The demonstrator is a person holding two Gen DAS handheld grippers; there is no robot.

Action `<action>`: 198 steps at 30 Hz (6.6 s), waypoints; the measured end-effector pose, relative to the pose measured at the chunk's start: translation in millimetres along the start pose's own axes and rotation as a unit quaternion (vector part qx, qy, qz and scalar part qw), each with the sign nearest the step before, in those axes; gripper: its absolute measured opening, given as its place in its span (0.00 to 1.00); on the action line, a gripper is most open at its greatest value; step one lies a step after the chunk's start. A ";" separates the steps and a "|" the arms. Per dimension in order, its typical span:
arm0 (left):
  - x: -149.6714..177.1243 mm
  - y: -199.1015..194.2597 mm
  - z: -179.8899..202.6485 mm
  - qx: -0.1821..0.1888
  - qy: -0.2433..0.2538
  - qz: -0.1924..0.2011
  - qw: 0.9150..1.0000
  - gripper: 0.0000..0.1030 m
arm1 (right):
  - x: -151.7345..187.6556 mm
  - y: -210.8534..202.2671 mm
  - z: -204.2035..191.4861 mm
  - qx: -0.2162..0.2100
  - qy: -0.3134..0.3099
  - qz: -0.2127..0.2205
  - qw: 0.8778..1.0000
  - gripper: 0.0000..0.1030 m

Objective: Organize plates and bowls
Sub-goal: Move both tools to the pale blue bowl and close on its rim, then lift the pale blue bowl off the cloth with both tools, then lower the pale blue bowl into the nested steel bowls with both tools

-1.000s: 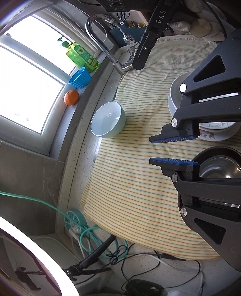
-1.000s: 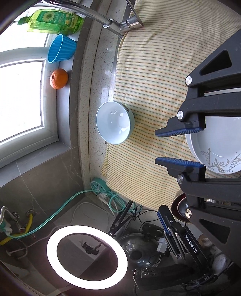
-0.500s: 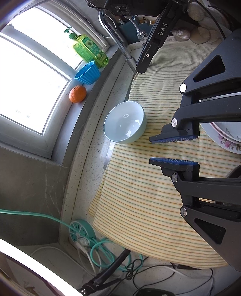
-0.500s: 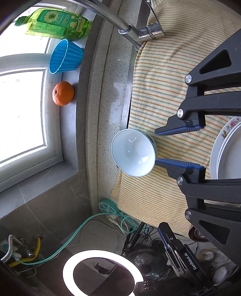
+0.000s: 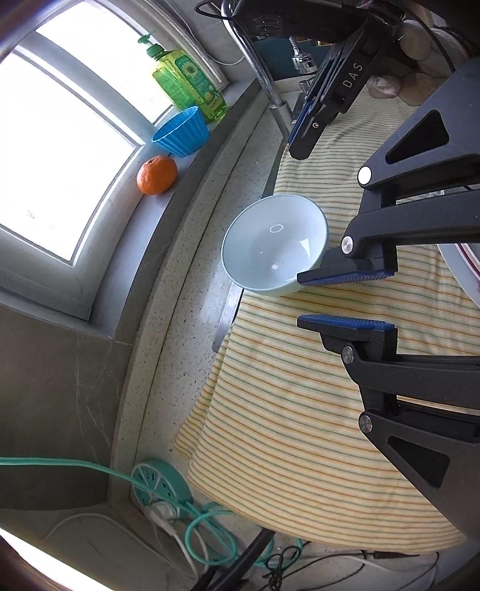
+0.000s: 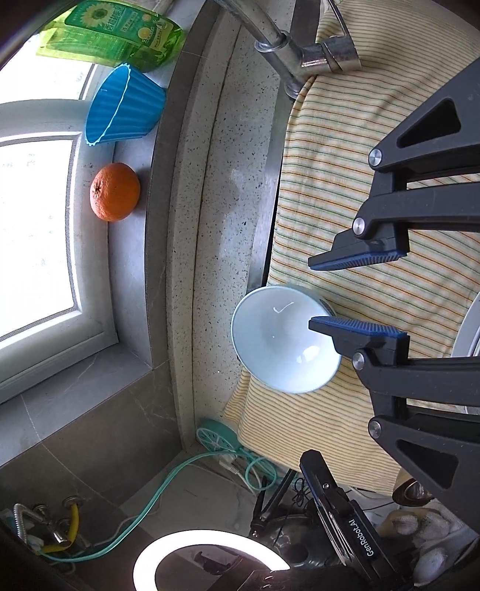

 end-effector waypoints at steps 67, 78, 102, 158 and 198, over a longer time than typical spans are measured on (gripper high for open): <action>-19.1 46.3 14.9 0.012 0.004 -0.017 1.000 0.07 | -19.0 55.4 -4.5 -0.045 0.022 -0.036 0.998 0.09; -14.5 11.9 21.3 0.024 0.008 0.006 1.000 0.07 | -13.2 16.7 -15.5 -0.046 0.014 -0.016 0.999 0.09; 27.9 -76.0 -12.7 0.028 0.002 0.054 0.998 0.07 | 33.5 -40.8 -92.2 -0.070 -0.021 0.000 0.997 0.09; 183.3 -105.5 -144.6 -0.006 -0.113 -0.002 0.994 0.07 | 185.7 11.1 -216.0 -0.088 -0.115 -0.115 0.983 0.10; 176.9 -124.9 -154.7 -0.005 -0.118 0.022 0.993 0.09 | 175.2 -8.3 -210.2 -0.104 -0.106 -0.076 0.986 0.16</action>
Point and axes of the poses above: each gripper's, at about its wrist camera, not at the fingertips, and y roughly the way its jaws point, z to its right, x to its underside, the point moved 10 cm from there along y, roughly the way its jaws point, and after that the axes turned 7 degrees about -z, right-handed, at the moved point
